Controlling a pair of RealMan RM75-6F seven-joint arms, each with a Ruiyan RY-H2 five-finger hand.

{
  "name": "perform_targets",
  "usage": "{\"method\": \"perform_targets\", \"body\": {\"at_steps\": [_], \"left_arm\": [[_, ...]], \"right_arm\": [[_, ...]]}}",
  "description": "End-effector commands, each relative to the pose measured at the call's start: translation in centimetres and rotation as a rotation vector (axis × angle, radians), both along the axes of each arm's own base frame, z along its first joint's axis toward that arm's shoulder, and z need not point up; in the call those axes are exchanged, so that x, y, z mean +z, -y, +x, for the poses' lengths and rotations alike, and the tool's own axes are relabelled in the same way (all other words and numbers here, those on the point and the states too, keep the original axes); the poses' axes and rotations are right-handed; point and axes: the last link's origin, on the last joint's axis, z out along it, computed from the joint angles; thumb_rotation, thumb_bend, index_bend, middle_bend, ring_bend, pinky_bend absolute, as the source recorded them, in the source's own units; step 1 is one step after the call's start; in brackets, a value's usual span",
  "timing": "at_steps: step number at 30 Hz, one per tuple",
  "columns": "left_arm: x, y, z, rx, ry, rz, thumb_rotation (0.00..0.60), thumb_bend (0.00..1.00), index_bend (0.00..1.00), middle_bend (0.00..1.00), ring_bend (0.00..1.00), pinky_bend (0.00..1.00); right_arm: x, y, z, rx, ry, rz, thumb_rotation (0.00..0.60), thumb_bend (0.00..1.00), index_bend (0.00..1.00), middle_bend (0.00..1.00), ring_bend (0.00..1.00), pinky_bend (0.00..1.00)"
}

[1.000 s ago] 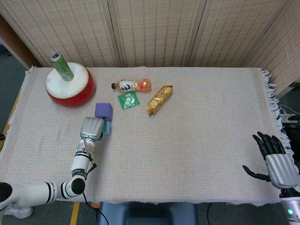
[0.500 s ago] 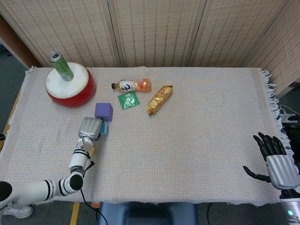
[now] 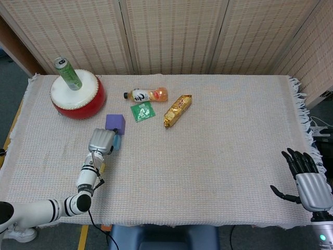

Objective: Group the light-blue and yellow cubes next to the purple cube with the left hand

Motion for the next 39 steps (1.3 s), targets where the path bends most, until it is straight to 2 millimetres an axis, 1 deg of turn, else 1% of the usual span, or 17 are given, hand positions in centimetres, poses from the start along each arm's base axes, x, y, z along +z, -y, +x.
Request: {"method": "perform_targets", "body": {"at_steps": [1, 4, 8, 11, 14, 20, 26, 34, 39], "left_arm": [[0.2, 0.4, 0.4, -0.020, 0.027, -0.002, 0.600, 0.38, 0.27, 1.00, 1.00, 1.00], [0.7, 1.7, 0.9, -0.054, 0.055, -0.012, 0.600, 0.38, 0.27, 1.00, 1.00, 1.00], [1.2, 4.5, 1.1, -0.036, 0.143, -0.082, 0.600, 0.38, 0.21, 1.00, 1.00, 1.00], [1.5, 5.8, 0.5, -0.017, 0.135, -0.129, 0.600, 0.38, 0.19, 1.00, 1.00, 1.00], [1.4, 6.5, -0.3, 0.015, 0.112, -0.154, 0.600, 0.38, 0.19, 1.00, 1.00, 1.00], [1.7, 6.9, -1.1, 0.046, 0.076, -0.162, 0.600, 0.38, 0.21, 1.00, 1.00, 1.00], [1.7, 6.6, -2.0, 0.104, 0.023, -0.192, 0.600, 0.38, 0.15, 1.00, 1.00, 1.00], [2.2, 5.7, -1.5, 0.117, 0.017, -0.191, 0.600, 0.39, 0.13, 1.00, 1.00, 1.00], [2.2, 5.2, -1.6, 0.160, 0.020, -0.212, 0.600, 0.39, 0.12, 1.00, 1.00, 1.00]], "right_arm": [[0.0, 0.0, 0.0, -0.002, -0.001, 0.001, 0.344, 0.00, 0.00, 0.00, 0.00, 0.00], [0.0, 0.0, -0.1, -0.006, -0.001, 0.005, 0.344, 0.00, 0.00, 0.00, 0.00, 0.00], [0.0, -0.1, 0.1, 0.000, 0.002, 0.009, 0.344, 0.00, 0.00, 0.00, 0.00, 0.00], [0.0, -0.2, 0.2, 0.006, 0.005, 0.013, 0.344, 0.00, 0.00, 0.00, 0.00, 0.00], [-0.1, -0.3, 0.3, 0.010, 0.003, 0.018, 0.344, 0.00, 0.00, 0.00, 0.00, 0.00], [-0.1, -0.4, 0.2, -0.006, -0.004, 0.026, 0.345, 0.00, 0.00, 0.00, 0.00, 0.00], [0.0, -0.3, 0.1, -0.006, -0.012, 0.033, 0.345, 0.00, 0.00, 0.00, 0.00, 0.00], [0.1, -0.2, 0.0, -0.012, -0.010, 0.028, 0.346, 0.00, 0.00, 0.00, 0.00, 0.00], [0.1, -0.2, 0.0, -0.013, -0.010, 0.024, 0.344, 0.00, 0.00, 0.00, 0.00, 0.00]]}}
